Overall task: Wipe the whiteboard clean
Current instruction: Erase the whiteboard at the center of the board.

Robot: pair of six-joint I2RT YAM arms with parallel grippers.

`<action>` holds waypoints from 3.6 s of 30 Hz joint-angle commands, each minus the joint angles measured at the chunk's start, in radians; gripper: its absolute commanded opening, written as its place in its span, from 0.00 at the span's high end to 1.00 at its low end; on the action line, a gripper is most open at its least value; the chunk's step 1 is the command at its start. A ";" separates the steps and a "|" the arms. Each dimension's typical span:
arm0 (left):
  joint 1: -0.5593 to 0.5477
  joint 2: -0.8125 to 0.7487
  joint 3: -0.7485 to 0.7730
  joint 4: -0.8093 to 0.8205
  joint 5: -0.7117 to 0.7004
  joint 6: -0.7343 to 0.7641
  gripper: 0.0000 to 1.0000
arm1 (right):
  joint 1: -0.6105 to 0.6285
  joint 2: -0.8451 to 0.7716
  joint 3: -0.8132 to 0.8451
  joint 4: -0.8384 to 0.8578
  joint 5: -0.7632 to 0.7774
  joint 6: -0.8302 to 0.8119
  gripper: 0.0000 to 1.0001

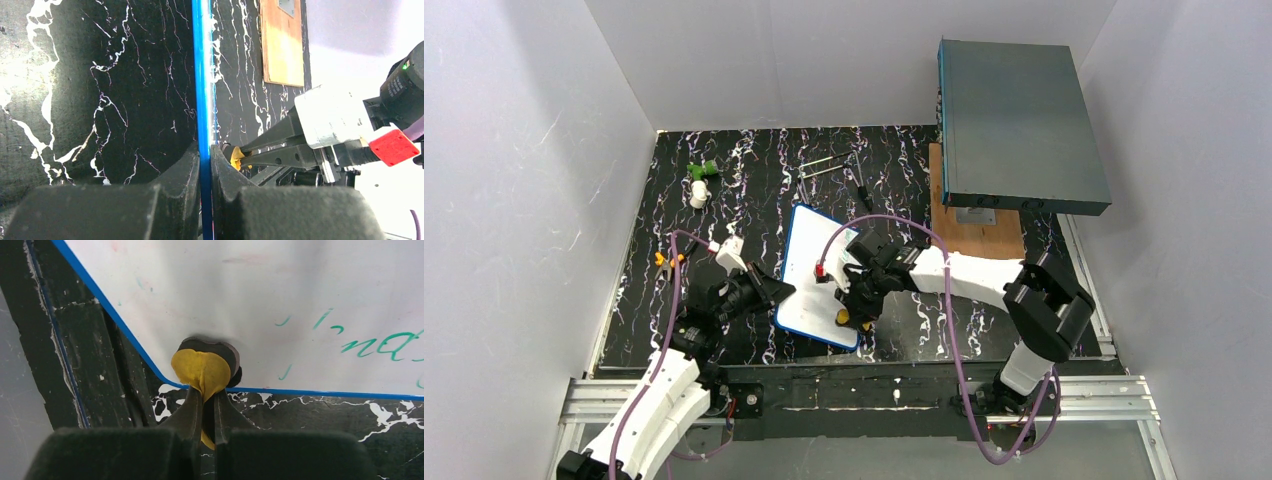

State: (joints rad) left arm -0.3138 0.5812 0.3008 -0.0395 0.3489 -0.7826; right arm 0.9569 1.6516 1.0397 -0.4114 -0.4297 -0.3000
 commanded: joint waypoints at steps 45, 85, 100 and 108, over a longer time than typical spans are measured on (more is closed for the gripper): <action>0.000 0.042 -0.051 0.123 0.093 0.140 1.00 | -0.114 0.198 0.263 -0.118 0.111 0.037 0.99; 0.001 0.027 -0.043 0.127 0.096 0.155 1.00 | 0.010 0.173 0.142 -0.306 0.423 -0.261 0.99; 0.001 0.079 -0.040 0.188 0.135 0.147 1.00 | -0.129 -0.042 0.050 -0.023 0.389 -0.076 0.99; -0.001 0.115 -0.047 0.232 0.173 0.137 1.00 | -0.079 -0.030 0.050 0.010 0.278 -0.031 0.99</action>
State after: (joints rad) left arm -0.3096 0.6827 0.2565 0.1490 0.4992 -0.7258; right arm 0.8478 1.6146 1.0885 -0.4469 -0.0685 -0.3695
